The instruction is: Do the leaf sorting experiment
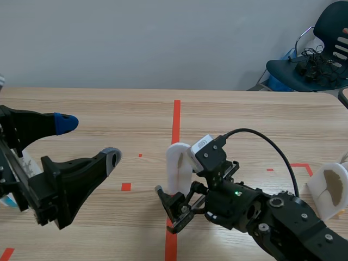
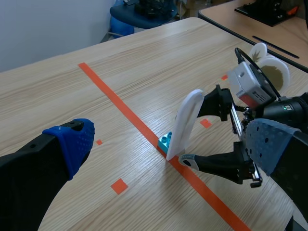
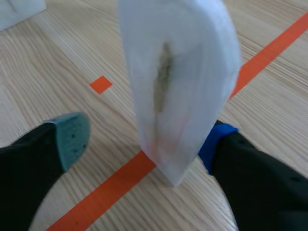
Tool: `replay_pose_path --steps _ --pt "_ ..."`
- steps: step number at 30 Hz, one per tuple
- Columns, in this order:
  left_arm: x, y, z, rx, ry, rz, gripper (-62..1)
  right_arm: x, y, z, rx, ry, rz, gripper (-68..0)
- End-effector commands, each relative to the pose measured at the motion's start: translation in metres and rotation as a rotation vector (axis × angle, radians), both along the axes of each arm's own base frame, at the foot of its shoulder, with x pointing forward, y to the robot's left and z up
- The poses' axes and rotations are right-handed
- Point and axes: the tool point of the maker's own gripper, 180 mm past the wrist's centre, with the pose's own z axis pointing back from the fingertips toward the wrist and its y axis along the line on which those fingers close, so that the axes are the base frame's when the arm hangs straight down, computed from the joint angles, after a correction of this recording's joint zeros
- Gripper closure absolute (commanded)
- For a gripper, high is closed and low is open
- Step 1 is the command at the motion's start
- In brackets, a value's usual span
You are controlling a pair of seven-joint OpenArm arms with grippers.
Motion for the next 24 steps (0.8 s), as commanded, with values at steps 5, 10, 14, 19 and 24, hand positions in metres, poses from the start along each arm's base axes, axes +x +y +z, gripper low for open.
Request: replay_pose_path --steps 5,10,14,19,24 --pt "0.002 -0.001 0.007 -0.027 -0.020 0.002 -62.3 0.006 -0.005 0.013 0.018 -0.043 -0.008 -11.0" --pt "0.002 -0.001 0.007 -0.027 -0.020 0.002 -62.3 0.007 -0.011 0.026 0.010 -0.082 -0.001 -6.3" --pt "0.002 -0.001 0.007 -0.027 -0.020 0.002 -62.3 0.006 -0.036 0.058 0.010 -0.157 -0.051 -6.3" --pt "0.002 -0.001 0.007 -0.027 -0.020 0.002 -62.3 -0.006 -0.086 0.077 0.005 -0.147 -0.202 -6.3" --pt "0.002 -0.001 0.007 -0.027 -0.020 0.002 -62.3 -0.022 -0.147 0.073 -0.007 -0.096 -0.382 -6.3"
